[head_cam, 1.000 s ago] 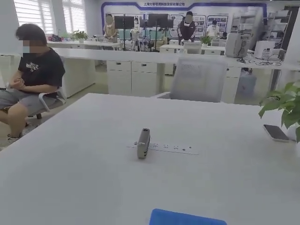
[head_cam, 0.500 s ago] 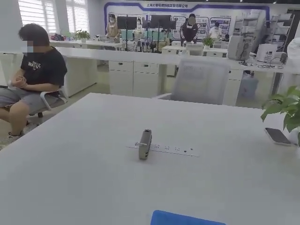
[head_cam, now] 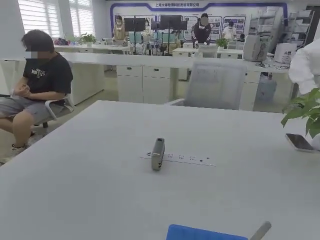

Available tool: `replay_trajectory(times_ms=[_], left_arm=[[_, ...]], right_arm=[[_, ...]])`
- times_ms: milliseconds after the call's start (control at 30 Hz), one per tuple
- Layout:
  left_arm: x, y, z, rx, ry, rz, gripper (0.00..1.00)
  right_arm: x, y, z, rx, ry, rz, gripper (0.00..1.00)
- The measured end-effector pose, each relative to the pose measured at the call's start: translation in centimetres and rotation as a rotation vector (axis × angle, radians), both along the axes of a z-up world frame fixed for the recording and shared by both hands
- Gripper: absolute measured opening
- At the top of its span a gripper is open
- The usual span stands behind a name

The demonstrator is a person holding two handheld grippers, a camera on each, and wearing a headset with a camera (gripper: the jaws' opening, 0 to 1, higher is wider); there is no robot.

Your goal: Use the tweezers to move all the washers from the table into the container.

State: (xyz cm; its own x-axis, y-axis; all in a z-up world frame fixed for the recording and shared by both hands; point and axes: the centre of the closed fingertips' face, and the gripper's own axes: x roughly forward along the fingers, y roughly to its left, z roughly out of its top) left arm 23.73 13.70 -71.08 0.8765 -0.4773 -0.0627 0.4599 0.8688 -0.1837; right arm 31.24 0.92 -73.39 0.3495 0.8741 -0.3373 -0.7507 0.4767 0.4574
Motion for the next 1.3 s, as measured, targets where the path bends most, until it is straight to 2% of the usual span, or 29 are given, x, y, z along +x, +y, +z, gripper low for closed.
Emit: replay_trajectory(times_ms=[200, 267, 367, 533, 633, 700, 800, 1100, 1300], left_arm=[[0.0, 0.2, -0.1, 0.006, 0.005, 0.003, 0.95], [0.1, 0.2, -0.2, 0.012, 0.005, 0.004, 0.95], [0.0, 0.2, -0.4, 0.025, 0.016, 0.003, 0.94], [0.0, 0.2, -0.5, 0.032, 0.019, 0.001, 0.94], [-0.1, 0.0, -0.3, 0.014, 0.012, -0.01, 0.93], [-0.1, 0.1, -0.5, 0.021, 0.02, -0.008, 0.93], [-0.1, 0.1, -0.5, 0.025, 0.022, -0.008, 0.93], [-0.1, 0.0, -0.9, 0.035, 0.038, -0.011, 0.92], [-0.1, 0.0, -1.1, 0.042, 0.044, -0.011, 0.91]], right_arm=[[1.9, -0.7, -2.2, -0.09, -0.013, -0.045, 0.03], [2.5, -1.1, -3.2, -0.148, -0.053, -0.053, 0.03], [2.8, -1.6, -4.7, -0.218, -0.081, -0.055, 0.03], [3.0, -1.7, -5.9, -0.226, -0.068, -0.065, 0.03], [3.0, -1.5, -6.1, -0.222, -0.064, -0.068, 0.03], [3.1, -1.4, -6.3, -0.232, -0.07, -0.067, 0.03], [3.1, -1.3, -6.7, -0.274, -0.091, -0.048, 0.03], [2.8, -0.7, -7.5, -0.355, -0.135, 0.013, 0.03], [2.6, -0.6, -7.6, -0.379, -0.148, 0.022, 0.03]])
